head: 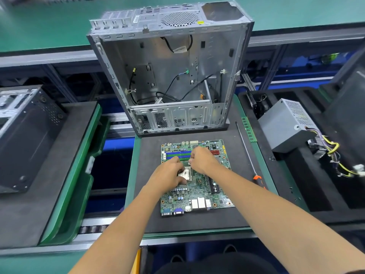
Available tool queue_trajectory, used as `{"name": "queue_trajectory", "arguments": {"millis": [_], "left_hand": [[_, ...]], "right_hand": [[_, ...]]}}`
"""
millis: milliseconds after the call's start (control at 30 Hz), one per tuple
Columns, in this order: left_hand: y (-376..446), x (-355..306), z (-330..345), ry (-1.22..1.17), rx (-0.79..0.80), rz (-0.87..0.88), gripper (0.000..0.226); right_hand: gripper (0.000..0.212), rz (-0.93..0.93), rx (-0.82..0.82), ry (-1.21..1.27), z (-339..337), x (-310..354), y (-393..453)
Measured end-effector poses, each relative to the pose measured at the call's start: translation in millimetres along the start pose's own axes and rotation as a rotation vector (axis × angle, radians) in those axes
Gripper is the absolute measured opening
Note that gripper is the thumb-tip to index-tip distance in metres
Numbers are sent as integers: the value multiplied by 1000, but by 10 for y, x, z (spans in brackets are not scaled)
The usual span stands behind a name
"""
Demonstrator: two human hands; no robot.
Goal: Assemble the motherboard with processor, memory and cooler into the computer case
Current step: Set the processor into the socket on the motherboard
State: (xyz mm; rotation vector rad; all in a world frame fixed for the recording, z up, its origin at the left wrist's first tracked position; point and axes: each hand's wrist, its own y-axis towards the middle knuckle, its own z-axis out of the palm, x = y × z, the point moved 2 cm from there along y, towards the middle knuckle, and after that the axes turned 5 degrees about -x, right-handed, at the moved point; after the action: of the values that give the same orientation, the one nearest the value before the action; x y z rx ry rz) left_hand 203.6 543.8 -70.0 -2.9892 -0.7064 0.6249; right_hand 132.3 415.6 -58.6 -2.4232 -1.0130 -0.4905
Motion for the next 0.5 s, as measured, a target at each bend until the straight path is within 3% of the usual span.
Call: {"name": "queue_trajectory", "arguments": {"millis": [500], "left_hand": [[49, -80, -11, 161, 36, 73, 40]], "right_hand": [[18, -5, -12, 13, 6, -20, -13]]}}
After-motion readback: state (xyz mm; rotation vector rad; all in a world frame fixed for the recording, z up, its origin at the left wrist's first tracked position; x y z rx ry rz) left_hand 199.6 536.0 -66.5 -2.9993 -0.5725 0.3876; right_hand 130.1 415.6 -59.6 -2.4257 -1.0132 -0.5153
